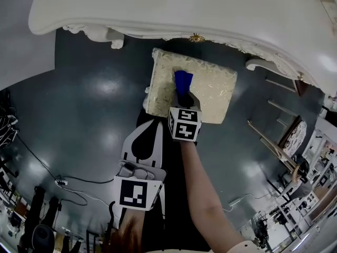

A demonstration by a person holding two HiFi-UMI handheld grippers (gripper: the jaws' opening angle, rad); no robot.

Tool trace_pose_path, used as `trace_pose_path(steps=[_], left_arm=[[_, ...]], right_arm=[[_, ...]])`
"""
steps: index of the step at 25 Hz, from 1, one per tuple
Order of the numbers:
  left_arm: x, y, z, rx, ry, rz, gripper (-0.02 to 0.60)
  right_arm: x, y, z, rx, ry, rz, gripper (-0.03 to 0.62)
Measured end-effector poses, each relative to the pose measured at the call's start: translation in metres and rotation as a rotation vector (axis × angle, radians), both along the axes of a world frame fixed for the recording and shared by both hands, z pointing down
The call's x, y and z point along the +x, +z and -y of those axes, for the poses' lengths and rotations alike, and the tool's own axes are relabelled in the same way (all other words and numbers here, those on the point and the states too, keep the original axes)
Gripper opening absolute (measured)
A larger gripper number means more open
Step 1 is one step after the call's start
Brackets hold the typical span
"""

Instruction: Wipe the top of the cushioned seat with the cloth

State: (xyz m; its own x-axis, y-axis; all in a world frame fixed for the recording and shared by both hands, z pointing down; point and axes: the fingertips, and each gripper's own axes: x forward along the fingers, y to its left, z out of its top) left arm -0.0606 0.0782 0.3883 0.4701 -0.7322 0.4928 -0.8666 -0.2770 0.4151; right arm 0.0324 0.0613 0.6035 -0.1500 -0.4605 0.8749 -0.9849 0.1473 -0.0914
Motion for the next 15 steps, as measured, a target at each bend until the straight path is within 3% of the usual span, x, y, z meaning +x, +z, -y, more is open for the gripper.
trace_pose_path(steps=[15], left_arm=[[-0.035, 0.003, 0.003, 0.013, -0.069, 0.053, -0.002]], right_arm=[[-0.040, -0.001, 0.003, -0.002, -0.061, 0.044, 0.061]])
